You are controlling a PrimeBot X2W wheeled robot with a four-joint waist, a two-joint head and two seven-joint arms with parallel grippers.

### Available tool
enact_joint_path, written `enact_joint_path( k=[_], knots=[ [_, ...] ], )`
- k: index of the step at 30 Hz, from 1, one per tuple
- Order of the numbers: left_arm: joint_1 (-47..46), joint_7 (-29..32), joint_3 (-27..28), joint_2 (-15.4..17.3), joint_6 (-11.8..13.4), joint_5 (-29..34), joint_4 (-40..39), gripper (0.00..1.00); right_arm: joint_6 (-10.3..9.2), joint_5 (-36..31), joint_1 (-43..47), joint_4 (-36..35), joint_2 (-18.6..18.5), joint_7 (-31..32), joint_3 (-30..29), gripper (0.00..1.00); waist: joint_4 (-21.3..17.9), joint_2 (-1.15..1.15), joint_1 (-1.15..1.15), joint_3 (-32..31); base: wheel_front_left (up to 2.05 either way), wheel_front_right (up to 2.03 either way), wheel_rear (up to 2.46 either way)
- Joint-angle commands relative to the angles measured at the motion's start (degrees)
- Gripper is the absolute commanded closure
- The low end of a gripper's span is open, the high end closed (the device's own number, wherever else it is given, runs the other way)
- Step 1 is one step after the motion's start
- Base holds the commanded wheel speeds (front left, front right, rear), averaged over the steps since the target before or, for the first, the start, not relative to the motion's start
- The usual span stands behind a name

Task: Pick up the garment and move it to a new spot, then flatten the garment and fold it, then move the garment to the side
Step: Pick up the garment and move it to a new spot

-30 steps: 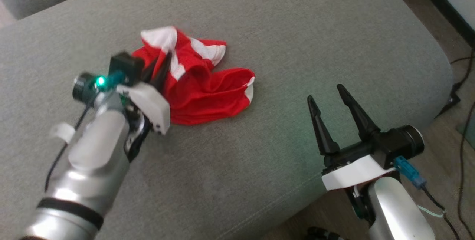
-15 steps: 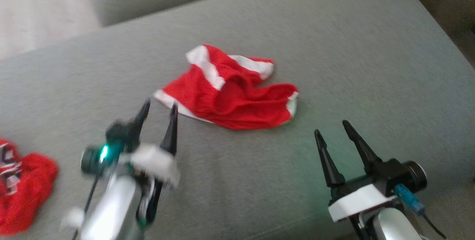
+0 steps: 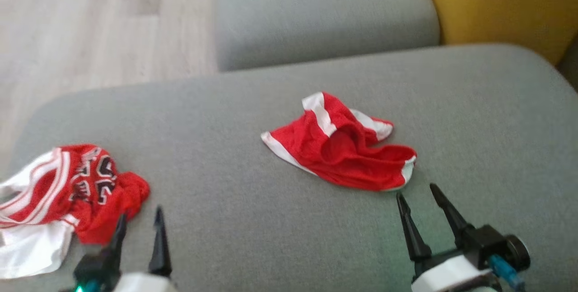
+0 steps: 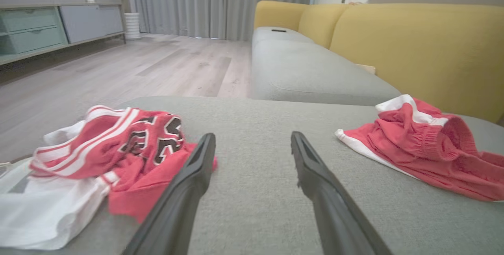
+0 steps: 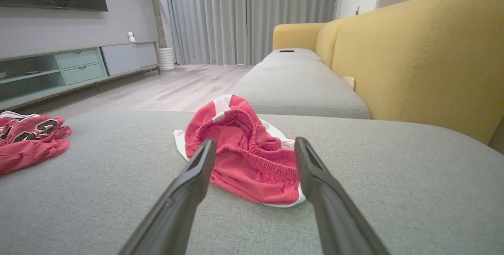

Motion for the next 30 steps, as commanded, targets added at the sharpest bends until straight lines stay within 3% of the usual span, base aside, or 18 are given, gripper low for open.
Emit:
enact_joint_path(
  k=[1,12,30],
  knots=[
    [-0.93,-0.70,3.31,-0.63,-0.39,0.70,-3.28,0.00,0.43,-0.24,-1.10,-1.71,0.13,-0.62,0.86,0.00,1.63,0.00,0.00,-2.21,0.00,0.00,0.00],
    [5.81,-0.71,5.14,-2.37,-3.50,4.72,-6.87,0.00,0.43,-0.13,2.05,-1.24,0.42,-0.62,0.78,0.00,1.34,0.00,0.00,-4.69,0.00,0.00,0.00],
    [5.89,-0.71,3.37,-2.47,-3.80,5.73,-6.78,0.00,0.43,-0.22,2.96,-1.15,0.58,-0.62,0.24,0.00,1.43,0.00,0.00,-5.71,0.00,0.00,0.00]
  ],
)
